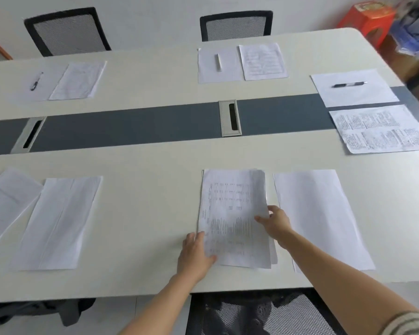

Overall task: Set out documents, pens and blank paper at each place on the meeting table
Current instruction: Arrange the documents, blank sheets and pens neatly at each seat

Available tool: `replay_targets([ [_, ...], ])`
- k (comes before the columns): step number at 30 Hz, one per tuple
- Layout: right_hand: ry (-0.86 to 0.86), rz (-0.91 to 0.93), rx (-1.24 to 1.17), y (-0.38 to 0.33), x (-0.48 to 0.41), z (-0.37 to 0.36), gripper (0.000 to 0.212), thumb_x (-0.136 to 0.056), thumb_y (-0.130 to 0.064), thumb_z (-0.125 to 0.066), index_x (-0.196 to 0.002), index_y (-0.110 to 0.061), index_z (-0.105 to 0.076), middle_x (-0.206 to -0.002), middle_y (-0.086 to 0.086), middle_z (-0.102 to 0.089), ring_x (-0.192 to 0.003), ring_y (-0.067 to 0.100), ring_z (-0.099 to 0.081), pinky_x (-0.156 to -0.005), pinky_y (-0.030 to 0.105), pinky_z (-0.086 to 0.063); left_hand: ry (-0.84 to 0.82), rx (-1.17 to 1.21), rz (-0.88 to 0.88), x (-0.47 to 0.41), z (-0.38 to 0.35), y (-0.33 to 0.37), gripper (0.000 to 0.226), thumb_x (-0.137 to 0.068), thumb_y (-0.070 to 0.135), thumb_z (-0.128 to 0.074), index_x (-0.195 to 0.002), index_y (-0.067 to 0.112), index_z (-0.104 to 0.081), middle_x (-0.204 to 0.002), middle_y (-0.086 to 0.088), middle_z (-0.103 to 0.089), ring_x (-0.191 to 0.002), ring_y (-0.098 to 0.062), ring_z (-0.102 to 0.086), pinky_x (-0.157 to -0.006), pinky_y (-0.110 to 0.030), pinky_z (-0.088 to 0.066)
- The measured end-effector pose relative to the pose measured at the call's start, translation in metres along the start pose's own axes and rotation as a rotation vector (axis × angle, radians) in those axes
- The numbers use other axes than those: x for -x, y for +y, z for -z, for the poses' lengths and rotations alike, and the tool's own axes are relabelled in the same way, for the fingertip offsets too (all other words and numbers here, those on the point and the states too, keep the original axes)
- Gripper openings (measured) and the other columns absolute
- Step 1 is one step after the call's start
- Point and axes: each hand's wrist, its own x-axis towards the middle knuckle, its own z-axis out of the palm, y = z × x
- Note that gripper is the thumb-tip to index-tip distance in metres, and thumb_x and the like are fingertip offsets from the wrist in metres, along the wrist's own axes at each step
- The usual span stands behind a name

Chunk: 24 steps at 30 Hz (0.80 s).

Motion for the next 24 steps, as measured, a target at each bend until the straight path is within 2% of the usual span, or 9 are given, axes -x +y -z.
replay_targets([
  [2,0.068,0.058,0.197,0.008,0.009,0.006,0.058,-0.09,-0.024,-0.061,-0.143,-0.011,-0.041,-0.122,0.011,-0.065,-0.11,0.028,-0.06,-0.085,0.035,-0.049,0.027,-0.059,-0.052,0.004,-0.007,-0.005,0.067,-0.08,0.039,-0.067,-0.138,0.02,-0.038,-0.138,0.001,-0.034,-0.13,-0.018,-0.033,-0.097,-0.032,-0.043],
  [5,0.069,0.125,0.355,0.033,0.029,0.009,0.058,-0.091,-0.024,-0.059,-0.144,-0.011,-0.039,-0.133,0.009,-0.059,-0.116,0.024,-0.059,-0.097,0.041,-0.05,0.059,-0.131,-0.093,0.007,-0.012,-0.007,0.057,-0.078,0.033,-0.069,-0.128,0.017,-0.047,-0.137,0.002,-0.036,-0.126,-0.019,-0.034,-0.098,-0.028,-0.042],
  [8,-0.002,0.179,0.443,0.05,0.046,0.0,0.055,-0.092,-0.022,-0.058,-0.143,-0.01,-0.041,-0.14,0.006,-0.051,-0.114,0.02,-0.058,-0.097,0.033,-0.05,0.117,-0.173,-0.12,0.008,-0.02,-0.005,0.044,-0.081,0.025,-0.066,-0.121,0.015,-0.051,-0.134,0.001,-0.039,-0.123,-0.019,-0.035,-0.097,-0.026,-0.044],
  [10,-0.015,0.206,0.491,0.051,0.053,-0.008,0.055,-0.094,-0.023,-0.056,-0.144,-0.01,-0.039,-0.144,0.004,-0.045,-0.12,0.02,-0.053,-0.098,0.03,-0.046,0.144,-0.166,-0.141,0.008,-0.026,-0.003,0.039,-0.083,0.021,-0.064,-0.12,0.014,-0.053,-0.133,0.0,-0.04,-0.123,-0.019,-0.036,-0.096,-0.024,-0.045],
  [12,0.029,0.251,0.585,0.051,0.056,-0.012,0.056,-0.094,-0.027,-0.054,-0.145,-0.013,-0.037,-0.148,0.001,-0.039,-0.13,0.019,-0.043,-0.098,0.03,-0.046,0.169,-0.151,-0.144,0.007,-0.03,-0.001,0.039,-0.085,0.022,-0.064,-0.122,0.014,-0.053,-0.131,-0.001,-0.041,-0.122,-0.018,-0.037,-0.097,-0.021,-0.045],
  [14,0.11,0.278,0.677,0.054,0.057,-0.009,0.053,-0.093,-0.03,-0.053,-0.142,-0.016,-0.038,-0.149,-0.002,-0.036,-0.133,0.018,-0.038,-0.09,0.029,-0.05,0.182,-0.137,-0.131,0.005,-0.03,0.001,0.042,-0.086,0.024,-0.065,-0.125,0.014,-0.053,-0.13,-0.001,-0.041,-0.122,-0.018,-0.038,-0.098,-0.022,-0.044],
  [19,0.116,0.259,0.651,0.063,0.048,-0.003,0.033,-0.094,-0.022,-0.05,-0.125,-0.01,-0.057,-0.128,0.002,-0.054,-0.112,0.019,-0.055,-0.082,0.029,-0.049,0.204,-0.136,-0.113,0.002,-0.034,0.001,0.045,-0.086,0.029,-0.066,-0.126,0.011,-0.054,-0.127,-0.002,-0.042,-0.12,-0.018,-0.04,-0.1,-0.023,-0.044],
  [22,0.106,0.273,0.62,0.063,0.046,-0.007,0.03,-0.093,-0.018,-0.05,-0.117,-0.005,-0.062,-0.117,0.006,-0.057,-0.093,0.022,-0.061,-0.074,0.026,-0.047,0.204,-0.14,-0.109,0.001,-0.036,0.002,0.044,-0.087,0.03,-0.066,-0.125,0.01,-0.054,-0.127,-0.003,-0.041,-0.12,-0.018,-0.04,-0.102,-0.022,-0.042],
  [24,0.101,0.279,0.617,0.062,0.045,-0.007,0.031,-0.092,-0.018,-0.052,-0.117,-0.004,-0.062,-0.115,0.006,-0.058,-0.09,0.023,-0.062,-0.075,0.028,-0.049,0.197,-0.147,-0.117,0.0,-0.034,0.004,0.045,-0.088,0.029,-0.065,-0.126,0.01,-0.053,-0.13,-0.004,-0.039,-0.122,-0.018,-0.039,-0.102,-0.022,-0.041],
])
